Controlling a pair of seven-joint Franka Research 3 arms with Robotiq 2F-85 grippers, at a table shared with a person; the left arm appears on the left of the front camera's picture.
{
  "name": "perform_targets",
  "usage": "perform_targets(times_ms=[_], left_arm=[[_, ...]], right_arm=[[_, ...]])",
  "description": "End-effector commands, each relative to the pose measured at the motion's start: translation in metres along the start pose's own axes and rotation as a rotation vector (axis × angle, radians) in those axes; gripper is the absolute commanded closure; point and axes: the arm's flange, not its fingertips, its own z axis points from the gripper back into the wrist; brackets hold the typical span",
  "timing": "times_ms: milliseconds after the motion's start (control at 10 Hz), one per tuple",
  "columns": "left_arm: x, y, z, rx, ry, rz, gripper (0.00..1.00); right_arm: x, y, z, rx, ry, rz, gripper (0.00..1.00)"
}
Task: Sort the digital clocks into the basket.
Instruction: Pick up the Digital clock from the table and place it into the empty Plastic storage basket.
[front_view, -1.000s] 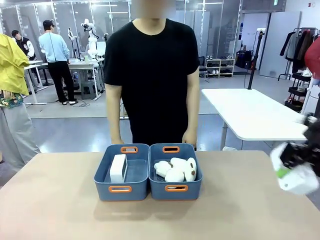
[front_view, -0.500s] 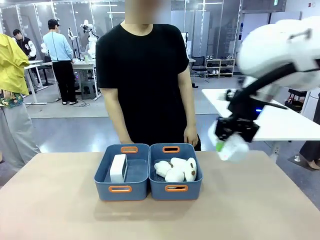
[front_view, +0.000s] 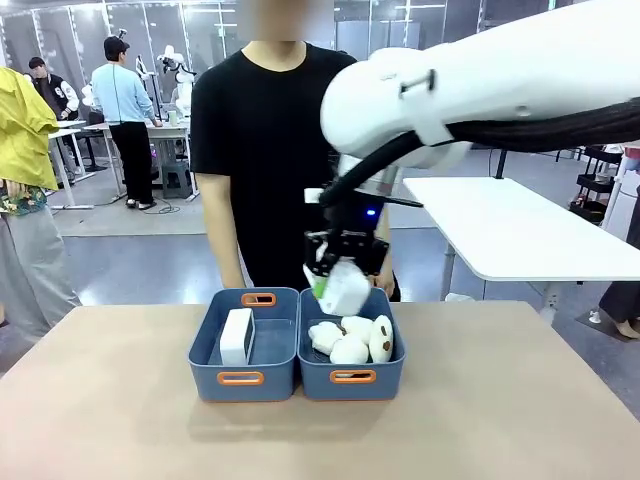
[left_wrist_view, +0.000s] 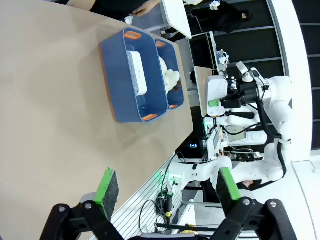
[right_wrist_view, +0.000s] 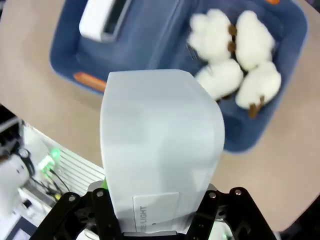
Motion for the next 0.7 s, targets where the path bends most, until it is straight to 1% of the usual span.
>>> perform_targets(times_ms=[0, 100, 200, 300, 400, 600], left_arm=[[0.003, -0.003, -0.001, 0.011, -0.01, 0.01, 0.0], [0.003, -0.003, -0.001, 0.011, -0.01, 0.01, 0.0], [0.003, -0.003, -0.001, 0.011, -0.01, 0.01, 0.0], [0.003, -0.003, -0.001, 0.011, -0.01, 0.01, 0.0], [0.003, -0.003, -0.001, 0.011, -0.01, 0.01, 0.0], [0.003, -0.003, -0.001, 0.011, -0.01, 0.01, 0.0]], right_arm=[[0.032, 0.022, -0.02, -0.003, -0.069, -0.174, 0.47], [0.035, 0.042, -0.033, 0.027, -0.078, -0.191, 0.47], [0.048, 0.048, -0.046, 0.062, -0.103, -0.208, 0.47], [0.061, 0.05, -0.06, 0.077, -0.122, -0.193, 0.47], [0.079, 0.042, -0.075, 0.061, -0.09, -0.196, 0.47], [0.098, 0.033, -0.106, 0.062, -0.044, -0.237, 0.47]])
